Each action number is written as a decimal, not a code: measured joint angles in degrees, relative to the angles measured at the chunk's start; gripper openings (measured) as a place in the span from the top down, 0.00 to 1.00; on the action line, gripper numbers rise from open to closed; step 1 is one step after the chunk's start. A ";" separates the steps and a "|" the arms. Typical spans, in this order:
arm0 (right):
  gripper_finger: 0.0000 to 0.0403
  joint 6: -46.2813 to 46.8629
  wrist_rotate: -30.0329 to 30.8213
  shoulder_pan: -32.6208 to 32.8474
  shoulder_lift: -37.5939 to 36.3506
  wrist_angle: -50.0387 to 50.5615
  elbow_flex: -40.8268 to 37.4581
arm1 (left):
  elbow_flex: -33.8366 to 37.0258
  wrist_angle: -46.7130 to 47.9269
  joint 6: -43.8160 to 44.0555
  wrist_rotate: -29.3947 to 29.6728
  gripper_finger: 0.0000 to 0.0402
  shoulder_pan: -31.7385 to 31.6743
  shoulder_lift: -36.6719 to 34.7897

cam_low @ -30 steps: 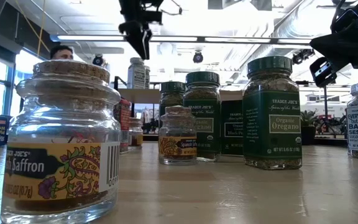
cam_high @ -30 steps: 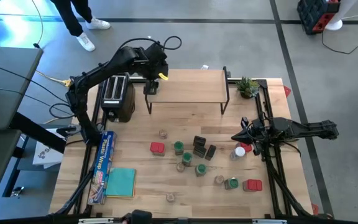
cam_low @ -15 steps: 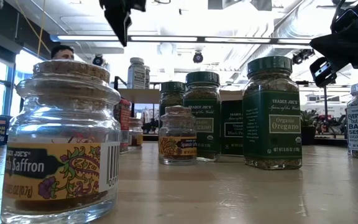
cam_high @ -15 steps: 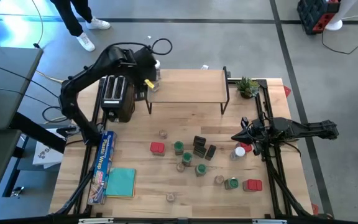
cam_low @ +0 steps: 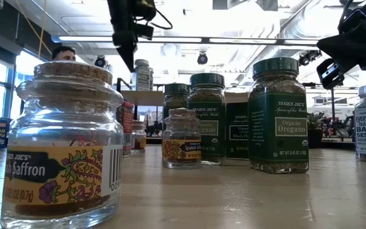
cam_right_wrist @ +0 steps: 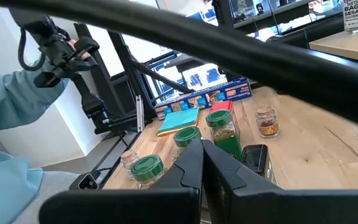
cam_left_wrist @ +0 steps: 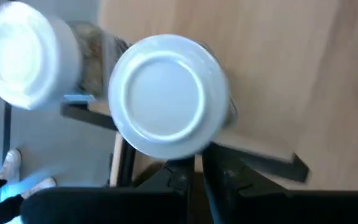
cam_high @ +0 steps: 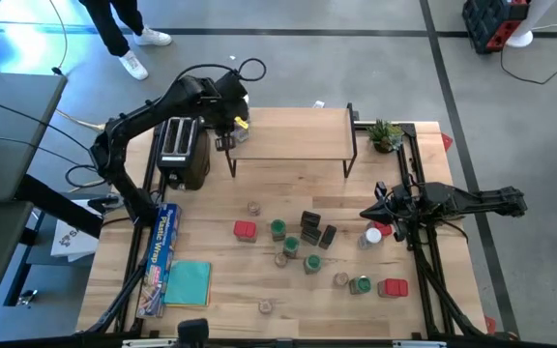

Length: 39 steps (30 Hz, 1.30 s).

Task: Shelf spices
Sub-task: Put the left white seasoning bottle on the shelf aligned with the other white seasoning bottle

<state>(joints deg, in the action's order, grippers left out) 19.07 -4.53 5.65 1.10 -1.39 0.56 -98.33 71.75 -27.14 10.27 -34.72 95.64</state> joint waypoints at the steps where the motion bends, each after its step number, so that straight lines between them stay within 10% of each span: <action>1: 1.00 -0.01 0.01 0.00 0.00 0.01 0.00 | 0.30 -1.08 -0.01 0.00 0.95 -0.28 0.00; 17: 1.00 -0.02 0.00 0.00 0.02 0.00 0.00 | 1.08 -4.76 0.35 6.75 0.96 -2.03 -2.40; 24: 1.00 -0.02 0.00 0.00 0.02 0.01 0.00 | 1.67 -0.99 5.88 -2.54 0.96 -2.07 -6.19; 39: 1.00 0.00 0.01 0.00 0.02 0.02 0.00 | 12.14 -14.04 4.15 -2.34 0.96 -2.07 -6.19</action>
<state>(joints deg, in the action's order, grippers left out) 19.07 -4.52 5.65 1.13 -1.37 0.56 -86.19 57.71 -22.98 7.92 -36.80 89.45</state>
